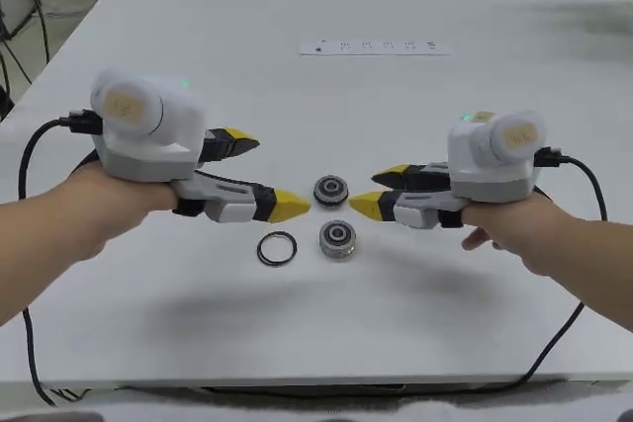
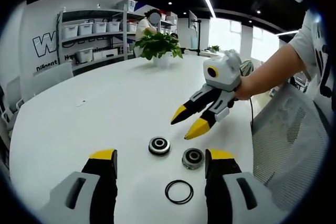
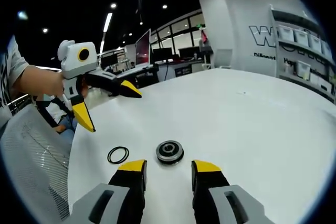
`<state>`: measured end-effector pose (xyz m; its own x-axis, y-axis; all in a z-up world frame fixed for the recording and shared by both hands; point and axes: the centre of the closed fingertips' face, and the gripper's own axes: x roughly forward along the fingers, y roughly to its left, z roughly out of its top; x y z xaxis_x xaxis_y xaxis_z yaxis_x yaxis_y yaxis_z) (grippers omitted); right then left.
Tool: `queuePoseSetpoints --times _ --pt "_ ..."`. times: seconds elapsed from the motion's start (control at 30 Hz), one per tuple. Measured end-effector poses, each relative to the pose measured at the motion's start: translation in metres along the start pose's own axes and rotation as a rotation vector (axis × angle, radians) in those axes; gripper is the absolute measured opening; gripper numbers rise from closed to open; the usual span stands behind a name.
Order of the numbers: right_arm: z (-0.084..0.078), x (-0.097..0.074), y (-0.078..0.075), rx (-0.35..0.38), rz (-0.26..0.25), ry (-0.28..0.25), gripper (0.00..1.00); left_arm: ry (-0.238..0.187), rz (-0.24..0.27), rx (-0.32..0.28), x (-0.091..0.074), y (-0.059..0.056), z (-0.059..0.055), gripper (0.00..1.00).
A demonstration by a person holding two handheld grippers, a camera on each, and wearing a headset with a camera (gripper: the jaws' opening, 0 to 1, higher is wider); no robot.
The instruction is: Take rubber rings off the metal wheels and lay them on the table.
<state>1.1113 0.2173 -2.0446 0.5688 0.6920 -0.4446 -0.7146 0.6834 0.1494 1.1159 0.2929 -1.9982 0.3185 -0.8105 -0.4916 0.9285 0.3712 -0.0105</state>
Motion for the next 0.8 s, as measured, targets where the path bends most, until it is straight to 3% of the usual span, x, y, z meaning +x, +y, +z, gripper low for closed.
queuePoseSetpoints --times 0.8 --pt "-0.009 0.014 -0.003 -0.03 0.009 0.034 0.33 0.045 -0.029 -0.005 0.036 0.003 -0.008 0.48"
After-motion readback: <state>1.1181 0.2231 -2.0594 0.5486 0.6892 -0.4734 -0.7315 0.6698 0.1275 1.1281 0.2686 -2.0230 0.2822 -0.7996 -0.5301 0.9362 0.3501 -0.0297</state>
